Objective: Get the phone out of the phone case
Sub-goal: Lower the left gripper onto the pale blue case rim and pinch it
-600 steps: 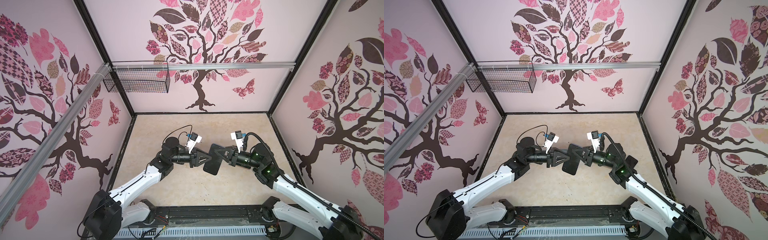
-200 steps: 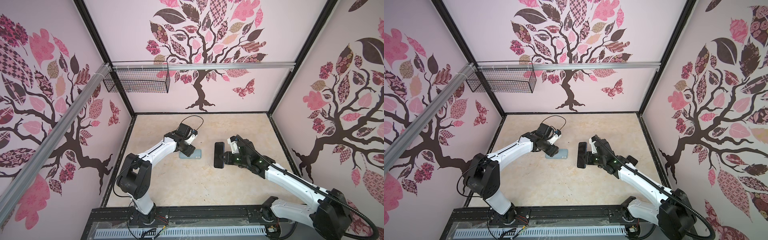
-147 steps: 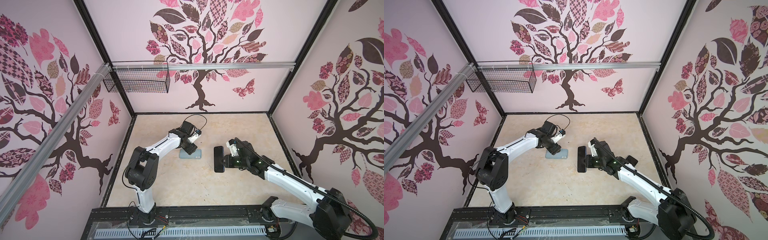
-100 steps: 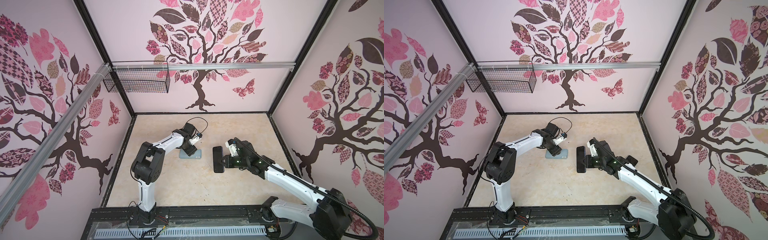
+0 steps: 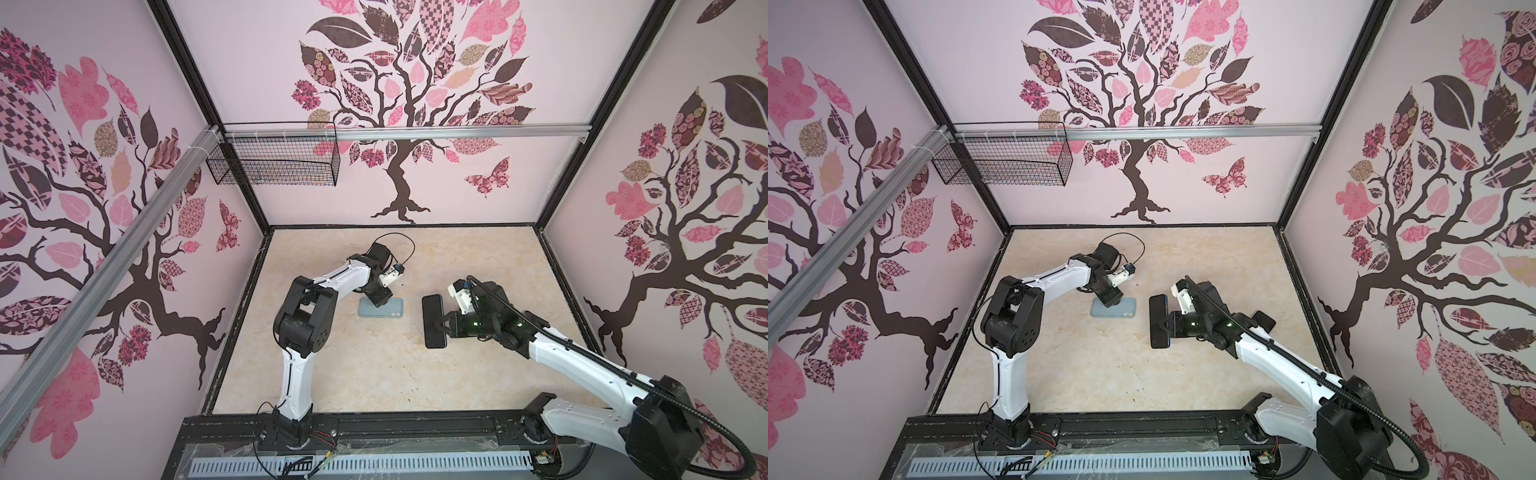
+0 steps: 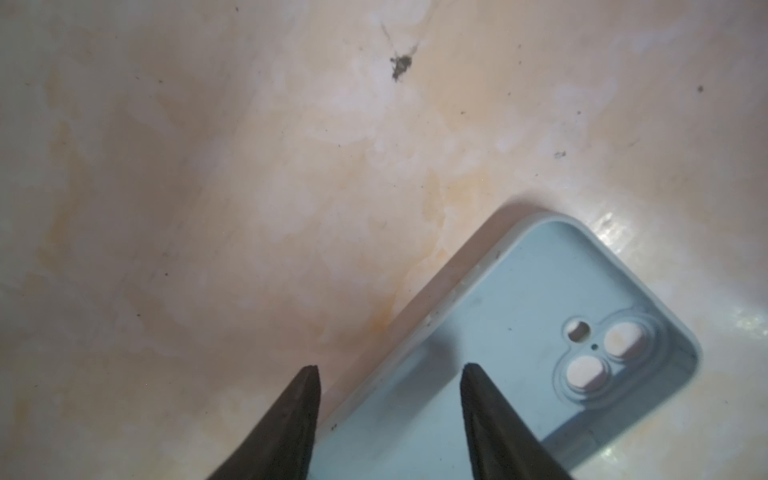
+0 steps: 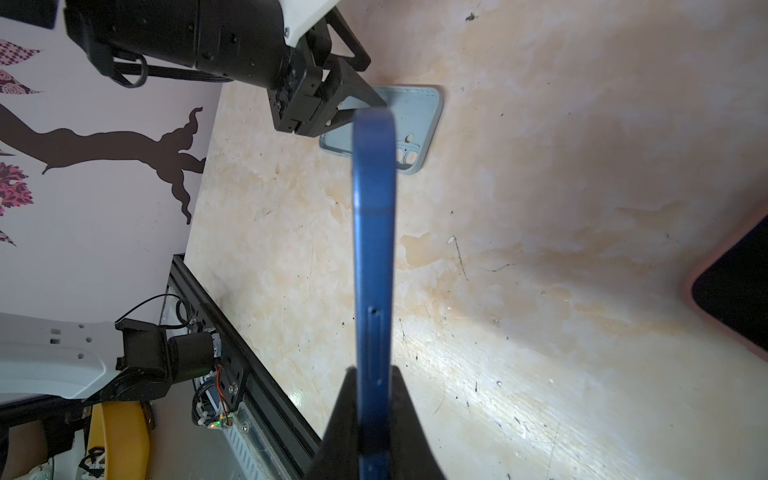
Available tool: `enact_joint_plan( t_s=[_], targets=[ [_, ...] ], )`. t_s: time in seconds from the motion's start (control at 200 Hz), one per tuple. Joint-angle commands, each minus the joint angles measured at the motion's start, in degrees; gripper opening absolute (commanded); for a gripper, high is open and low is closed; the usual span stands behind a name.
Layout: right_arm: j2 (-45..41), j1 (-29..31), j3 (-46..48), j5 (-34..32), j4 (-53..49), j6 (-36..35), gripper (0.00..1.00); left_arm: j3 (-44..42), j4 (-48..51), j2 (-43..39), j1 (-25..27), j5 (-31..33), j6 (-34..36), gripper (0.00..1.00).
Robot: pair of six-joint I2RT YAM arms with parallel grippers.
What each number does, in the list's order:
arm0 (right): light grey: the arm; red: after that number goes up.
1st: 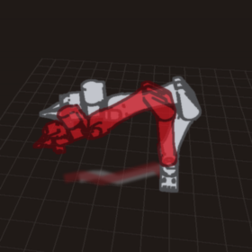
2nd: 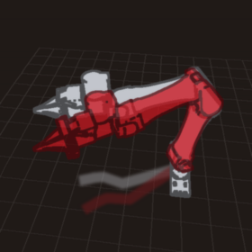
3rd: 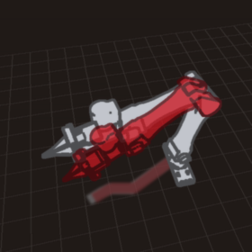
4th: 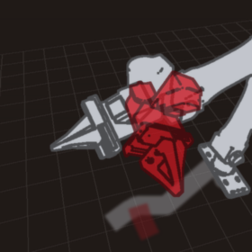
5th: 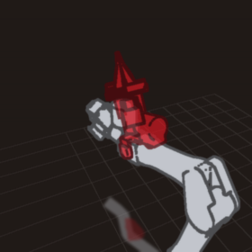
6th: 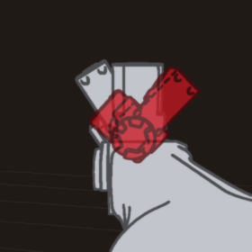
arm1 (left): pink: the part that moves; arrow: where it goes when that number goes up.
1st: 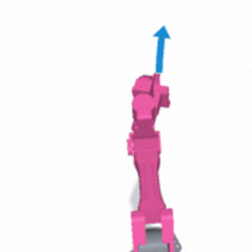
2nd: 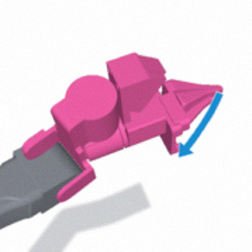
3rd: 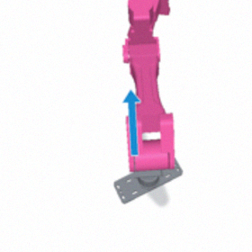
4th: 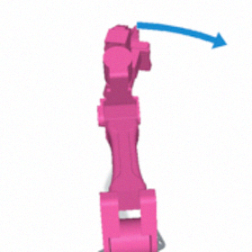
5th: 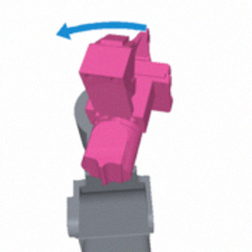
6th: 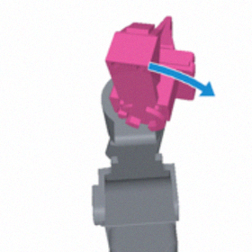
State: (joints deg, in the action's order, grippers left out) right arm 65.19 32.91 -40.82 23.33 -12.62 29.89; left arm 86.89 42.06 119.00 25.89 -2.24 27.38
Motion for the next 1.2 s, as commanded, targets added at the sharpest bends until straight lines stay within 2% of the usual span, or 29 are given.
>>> enact_joint_plan(
  t_s=[0.0,0.07,0.25,0.445,0.63,0.75,0.82,0.96,1.055,1.195],
  targets=[
    [0.0,-0.15,-1.02,1.92,2.43,-0.28,0.0,2.86,1.51,1.29,-0.48,-1.79,0.56,0.5],
    [0.01,-0.17,-1.11,2.29,2.56,-0.01,0.0,3.16,1.81,1.66,-0.64,-1.81,0.52,0.49],
    [-0.15,-0.15,-1.11,2.68,2.52,0.02,0.0,3.99,2.6,2.46,-0.93,-2.14,0.49,0.34],
    [-0.44,-0.17,-0.93,2.77,2.74,0.69,0.0,4.04,2.88,2.97,-1.15,-1.99,0.36,0.25],
    [-0.38,-0.21,-1.19,0.04,2.37,2.08,0.0,4.33,3.18,3.52,-1.75,0.42,-1.12,0.17],
    [0.86,-0.18,-1.86,-5.62,2.21,5.33,0.0,5.56,3.93,3.94,-3.65,2.54,-4.4,0.08],
    [3.02,-0.17,-3.34,-8.17,1.26,7.53,0.0,5.55,3.19,3.68,-4.58,5.91,-7.24,0.03],
    [7.56,-0.27,-7.08,-11.32,-0.22,9.55,0.0,5.01,1.9,2.81,-6.59,9.5,-13.02,0.0],
    [8.44,-0.25,-7.32,-8.05,3.7,5.93,0.0,5.25,1.78,2.81,-8.57,8.85,-17.53,0.0],
    [10.62,-0.29,-7.21,-4.64,8.22,5.43,0.0,6.81,2.73,3.1,-9.72,7.49,-22.71,0.0]
  ],
)
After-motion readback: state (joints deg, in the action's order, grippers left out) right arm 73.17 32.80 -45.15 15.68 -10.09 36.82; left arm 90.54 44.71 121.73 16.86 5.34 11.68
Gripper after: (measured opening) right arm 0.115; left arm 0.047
